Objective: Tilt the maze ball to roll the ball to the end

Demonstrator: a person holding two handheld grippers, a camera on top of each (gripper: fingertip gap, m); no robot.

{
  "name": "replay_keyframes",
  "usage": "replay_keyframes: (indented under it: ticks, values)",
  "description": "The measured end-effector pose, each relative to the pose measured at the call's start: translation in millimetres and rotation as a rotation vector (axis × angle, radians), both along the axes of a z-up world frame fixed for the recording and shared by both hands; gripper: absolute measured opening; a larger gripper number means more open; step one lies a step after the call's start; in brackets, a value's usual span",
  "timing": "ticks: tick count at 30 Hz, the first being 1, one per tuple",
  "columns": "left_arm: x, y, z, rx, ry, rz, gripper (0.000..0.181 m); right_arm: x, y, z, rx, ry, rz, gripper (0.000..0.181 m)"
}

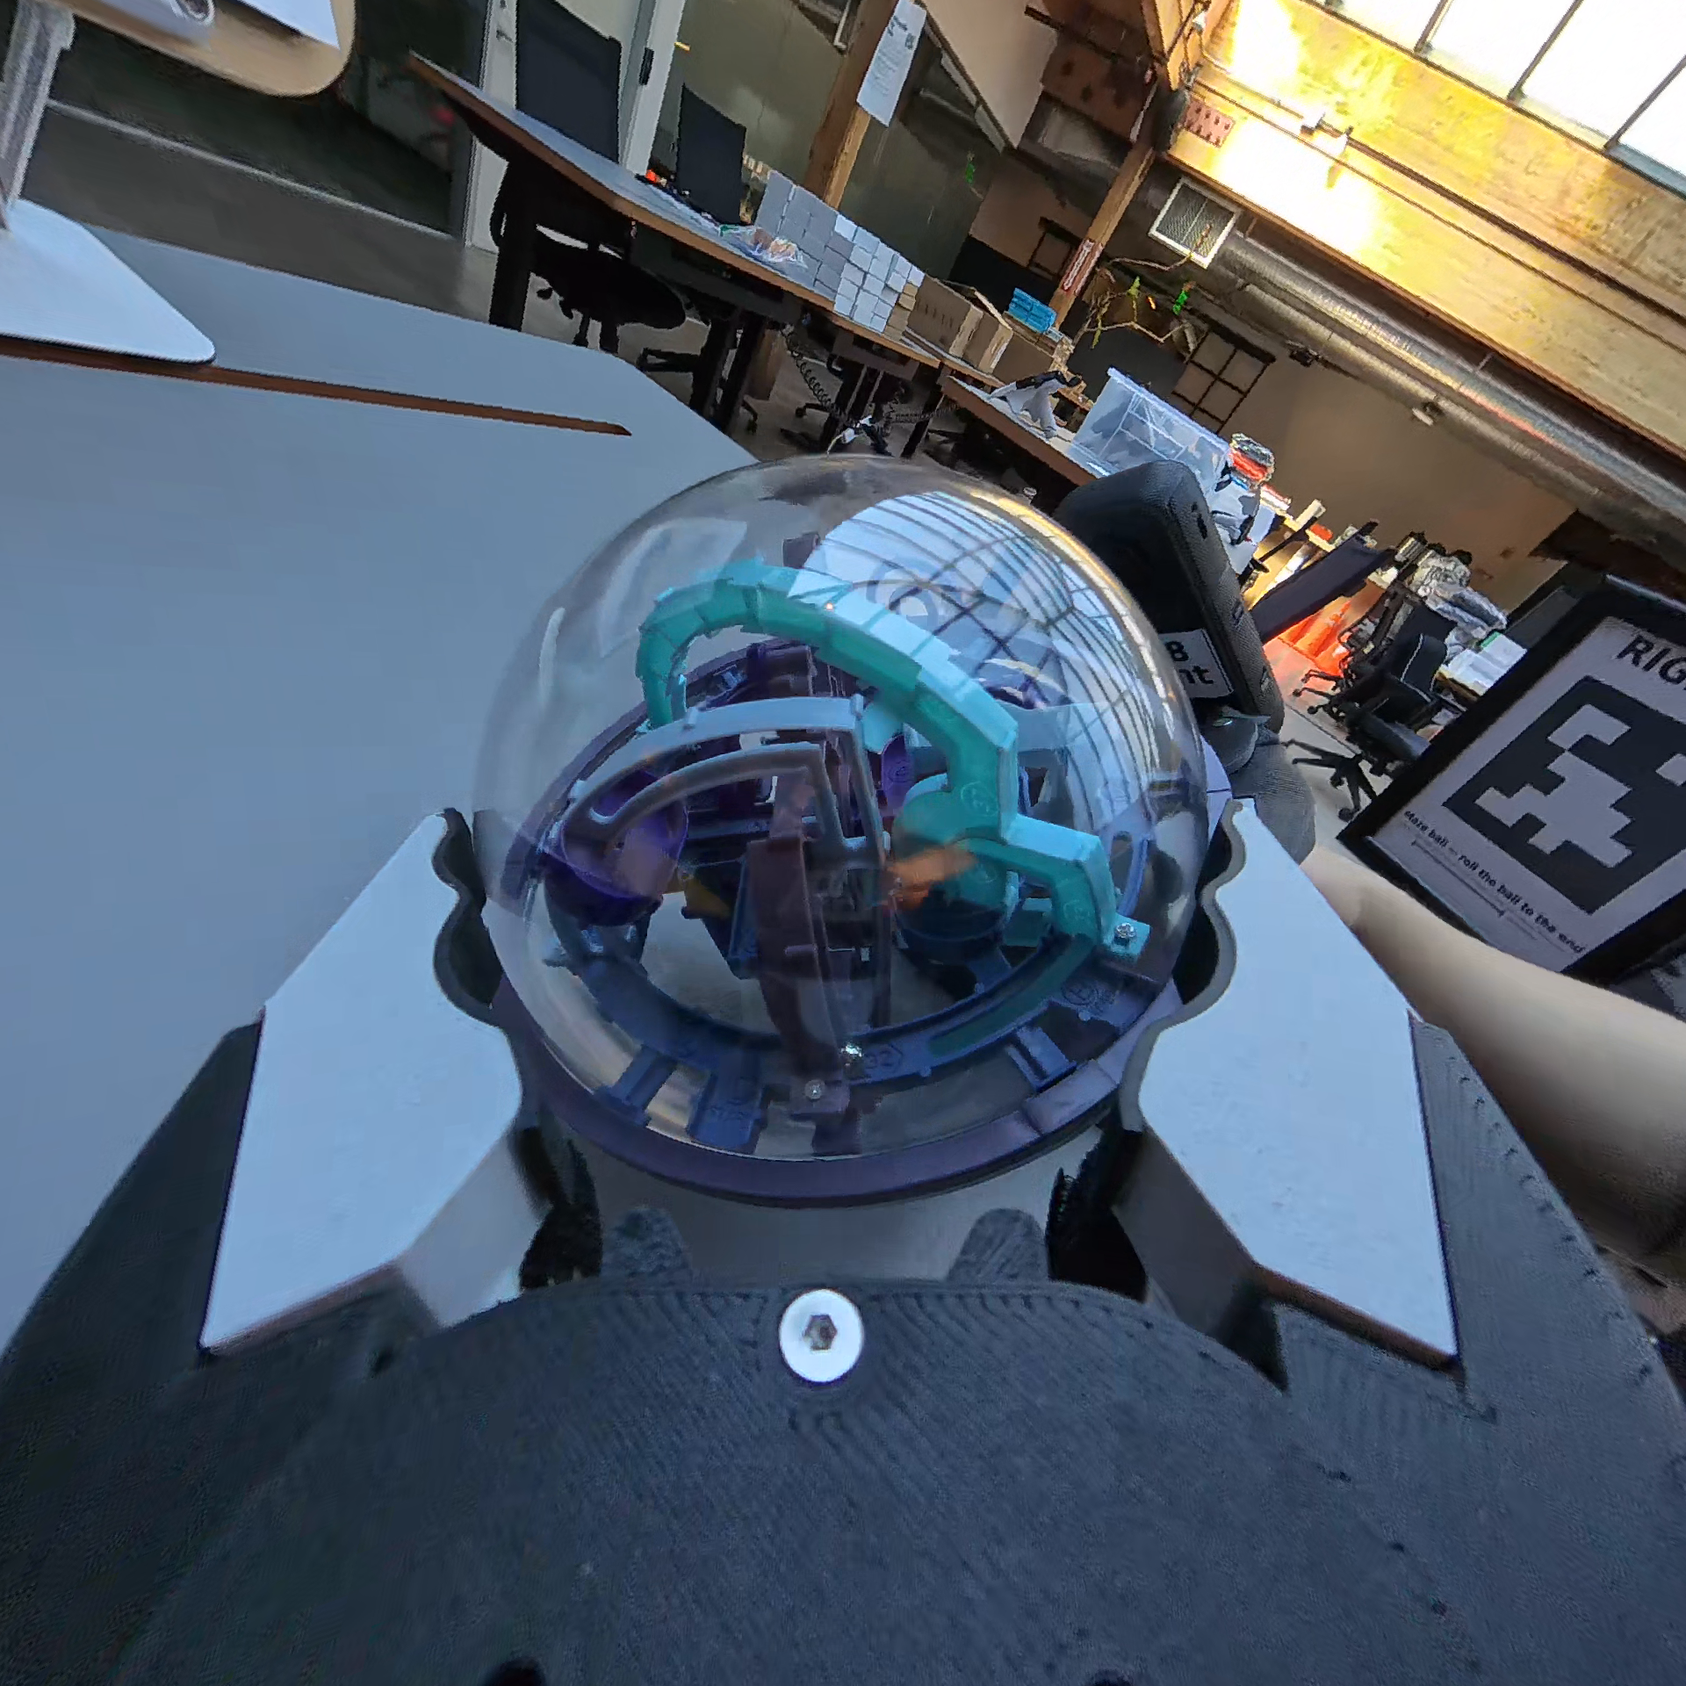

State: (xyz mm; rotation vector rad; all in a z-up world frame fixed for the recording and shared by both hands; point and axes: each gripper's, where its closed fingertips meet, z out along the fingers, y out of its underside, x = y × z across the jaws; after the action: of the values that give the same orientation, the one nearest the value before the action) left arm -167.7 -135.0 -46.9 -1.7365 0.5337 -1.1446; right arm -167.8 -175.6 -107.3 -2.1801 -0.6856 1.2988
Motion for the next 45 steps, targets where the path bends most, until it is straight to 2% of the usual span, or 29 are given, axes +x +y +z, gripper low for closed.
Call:
replay_keyframes:
  ticks: [11,19,29,42,45]
  values:
    - [-11.8,-7.3,-19.3,-0.176,-0.051,-0.052,0.15,-0.8,-11.8,-7.7,-0.13,-0.134,0.056,0.145]
    - [-20.4,-13.7,-22.9,-0.219,-0.038,-0.114,0.148,-1.7,-18.8,-5.8,-0.191,-0.191,0.142,0.143]
    - [-33.1,-7.4,-30.0,-0.345,-0.158,-0.077,0.146,-7.9,11.1,8.1,-0.044,-0.142,0.046,0.144]
    - [-36.2,-8.7,-34.3,-0.34,-0.093,-0.114,0.146,-12.2,26.9,20.3,0.049,0.039,-0.038,0.143]
    - [-36.1,-8.7,-34.5,-0.346,-0.096,-0.111,0.146,-11.8,29.9,23.8,0.122,0.07,-0.077,0.142]
